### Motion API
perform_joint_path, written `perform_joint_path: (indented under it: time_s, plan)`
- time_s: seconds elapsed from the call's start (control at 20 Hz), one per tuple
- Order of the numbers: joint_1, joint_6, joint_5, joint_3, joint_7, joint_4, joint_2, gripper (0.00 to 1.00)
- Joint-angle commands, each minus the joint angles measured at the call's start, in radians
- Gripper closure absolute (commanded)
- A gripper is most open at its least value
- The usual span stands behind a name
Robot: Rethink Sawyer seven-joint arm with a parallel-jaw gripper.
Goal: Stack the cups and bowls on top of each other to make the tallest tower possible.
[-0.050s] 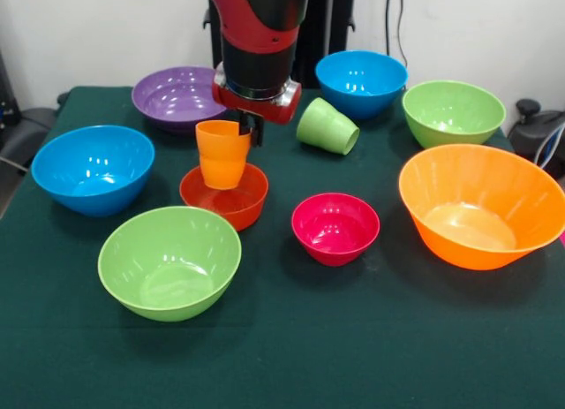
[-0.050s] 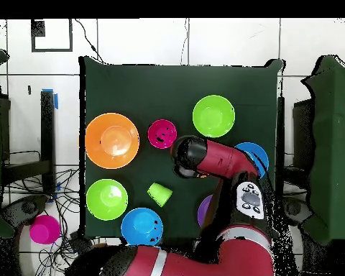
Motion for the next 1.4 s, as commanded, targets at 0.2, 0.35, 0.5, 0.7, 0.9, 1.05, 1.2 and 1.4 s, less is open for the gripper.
perform_joint_path:
  time_s: [0.2,0.35,0.5,0.7,0.9,1.05,1.2,1.4]
  plan:
    - [-0.020,-0.072,0.003,0.136,0.067,-0.010,0.076,1.00]
    - [-0.016,-0.051,0.000,0.135,0.063,-0.023,0.076,1.00]
    - [-0.018,-0.062,0.000,0.139,0.063,-0.024,0.081,1.00]
    - [-0.020,-0.064,-0.002,0.143,0.058,-0.035,0.086,1.00]
    - [-0.022,-0.072,0.006,0.157,0.061,-0.040,0.099,1.00]
    - [-0.021,-0.083,0.010,0.163,0.066,-0.041,0.104,1.00]
    - [-0.020,-0.084,0.008,0.165,0.066,-0.053,0.109,1.00]
    - [-0.024,-0.102,0.007,0.172,0.066,-0.053,0.122,1.00]
